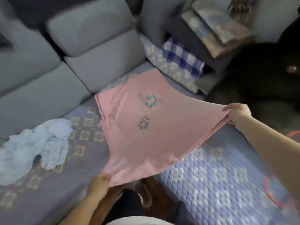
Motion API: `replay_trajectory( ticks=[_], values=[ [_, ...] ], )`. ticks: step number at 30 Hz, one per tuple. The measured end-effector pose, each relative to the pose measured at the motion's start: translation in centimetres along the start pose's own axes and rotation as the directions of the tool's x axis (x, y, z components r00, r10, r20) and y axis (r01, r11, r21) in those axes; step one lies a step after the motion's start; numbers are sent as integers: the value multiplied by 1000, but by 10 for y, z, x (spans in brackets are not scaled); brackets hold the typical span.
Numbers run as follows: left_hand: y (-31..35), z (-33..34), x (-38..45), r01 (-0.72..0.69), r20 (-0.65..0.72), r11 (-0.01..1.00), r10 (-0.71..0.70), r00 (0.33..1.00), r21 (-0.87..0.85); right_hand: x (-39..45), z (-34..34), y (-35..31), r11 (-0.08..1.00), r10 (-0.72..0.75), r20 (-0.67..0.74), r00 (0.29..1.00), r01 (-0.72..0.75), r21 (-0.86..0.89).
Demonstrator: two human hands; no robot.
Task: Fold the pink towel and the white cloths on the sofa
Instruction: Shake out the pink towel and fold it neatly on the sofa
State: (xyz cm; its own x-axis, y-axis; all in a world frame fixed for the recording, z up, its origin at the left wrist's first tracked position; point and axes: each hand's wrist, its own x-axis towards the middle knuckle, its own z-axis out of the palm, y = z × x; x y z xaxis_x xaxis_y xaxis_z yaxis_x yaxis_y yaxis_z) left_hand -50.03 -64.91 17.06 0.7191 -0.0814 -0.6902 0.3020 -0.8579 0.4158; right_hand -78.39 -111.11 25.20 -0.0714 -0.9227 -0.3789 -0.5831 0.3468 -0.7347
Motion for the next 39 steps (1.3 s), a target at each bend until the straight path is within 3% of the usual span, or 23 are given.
replay_trajectory(
  ticks=[1,3,6,8,10,14,16,18,20,23,25,28,32,33,35,37,39],
  values=[
    [-5,28,-5,-22,82,995,14,997,102,13,-5,26,999,38,-20,999,-39,-30],
    [-14,83,-35,64,272,996,-76,959,55,38,-18,73,990,112,-50,992,-116,-80],
    [-17,150,-74,211,568,970,-242,787,121,69,-50,125,974,181,-125,976,-195,-112],
    [-20,179,-85,195,692,957,-291,661,216,78,-78,150,968,179,-161,971,-203,-146],
    [-27,206,-98,186,736,937,-348,580,296,87,-109,168,964,159,-212,964,-199,-178],
    [-53,264,-125,127,740,883,-450,499,451,115,-159,200,956,104,-264,959,-169,-238],
    [-73,300,-134,97,748,880,-449,488,465,149,-170,255,930,209,-264,942,-275,-245],
    [-88,339,-136,106,738,878,-452,501,466,185,-174,347,849,309,-187,933,-359,-387],
    [-96,367,-138,148,709,870,-472,525,470,156,-157,404,769,397,-160,904,-422,-480],
    [-104,380,-144,217,678,857,-506,533,468,40,-103,419,798,507,-54,860,-492,-347],
    [-105,373,-154,259,676,847,-527,514,464,-25,-57,445,738,672,87,735,-657,-153],
    [-104,358,-168,329,695,834,-551,462,443,-77,-9,471,537,793,245,558,-830,152],
    [-102,355,-181,328,687,806,-591,422,492,-86,17,477,447,726,309,614,-763,467],
    [-100,355,-183,317,687,796,-605,403,516,-83,19,476,449,704,296,646,-727,520],
    [-98,356,-182,236,671,750,-660,339,618,-79,16,478,673,664,75,744,-639,373],
    [-98,358,-173,-44,644,665,-702,303,745,-82,18,488,783,620,-71,781,-612,111],
    [-94,366,-150,-373,679,568,-633,372,734,-79,20,495,724,689,-62,722,-689,17]
  ],
)
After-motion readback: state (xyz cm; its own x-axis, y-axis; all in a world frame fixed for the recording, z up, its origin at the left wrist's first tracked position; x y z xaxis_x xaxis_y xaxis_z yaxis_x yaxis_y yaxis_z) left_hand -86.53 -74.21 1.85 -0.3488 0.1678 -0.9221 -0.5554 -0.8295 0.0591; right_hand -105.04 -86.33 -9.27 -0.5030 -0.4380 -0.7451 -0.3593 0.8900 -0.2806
